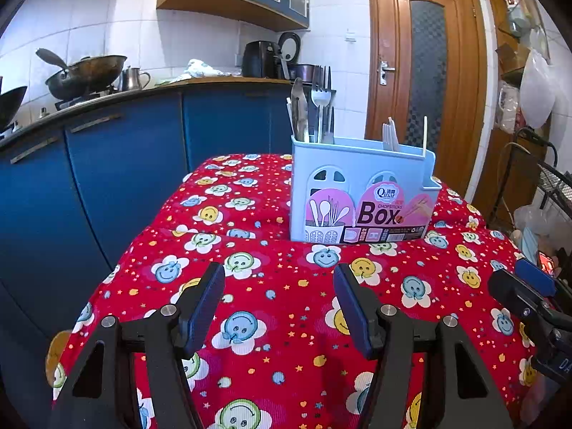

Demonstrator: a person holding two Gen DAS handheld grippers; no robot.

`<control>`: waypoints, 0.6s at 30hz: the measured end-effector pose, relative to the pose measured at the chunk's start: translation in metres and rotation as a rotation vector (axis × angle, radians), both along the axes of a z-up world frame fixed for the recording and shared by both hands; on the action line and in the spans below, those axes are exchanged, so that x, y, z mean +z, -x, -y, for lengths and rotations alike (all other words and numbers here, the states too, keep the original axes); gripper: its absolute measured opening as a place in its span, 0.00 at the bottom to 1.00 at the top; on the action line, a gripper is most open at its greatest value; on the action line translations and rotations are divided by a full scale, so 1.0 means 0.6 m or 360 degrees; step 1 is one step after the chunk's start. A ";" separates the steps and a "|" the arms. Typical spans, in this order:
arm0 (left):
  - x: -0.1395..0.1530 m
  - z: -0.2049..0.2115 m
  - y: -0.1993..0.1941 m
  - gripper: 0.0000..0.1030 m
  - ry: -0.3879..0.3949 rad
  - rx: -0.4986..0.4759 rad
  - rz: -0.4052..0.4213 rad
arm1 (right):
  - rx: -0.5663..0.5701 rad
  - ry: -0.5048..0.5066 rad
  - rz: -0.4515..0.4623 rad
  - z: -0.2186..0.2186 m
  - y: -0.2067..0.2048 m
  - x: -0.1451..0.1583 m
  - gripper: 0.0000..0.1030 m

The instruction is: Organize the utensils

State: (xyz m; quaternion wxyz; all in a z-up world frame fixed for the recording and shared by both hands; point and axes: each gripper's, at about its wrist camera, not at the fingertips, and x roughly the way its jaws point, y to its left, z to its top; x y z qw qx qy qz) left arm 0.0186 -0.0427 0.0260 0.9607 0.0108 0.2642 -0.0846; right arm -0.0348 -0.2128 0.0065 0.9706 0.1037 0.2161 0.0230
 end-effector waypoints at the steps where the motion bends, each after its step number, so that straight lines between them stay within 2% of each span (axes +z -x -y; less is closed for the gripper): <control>1: 0.000 0.000 0.000 0.63 0.0000 0.0001 0.0000 | 0.0000 0.0000 0.0000 0.000 0.000 0.000 0.87; 18: 0.003 0.000 0.000 0.63 -0.0003 0.0001 0.0007 | -0.0001 -0.0002 -0.0002 0.001 0.000 0.000 0.87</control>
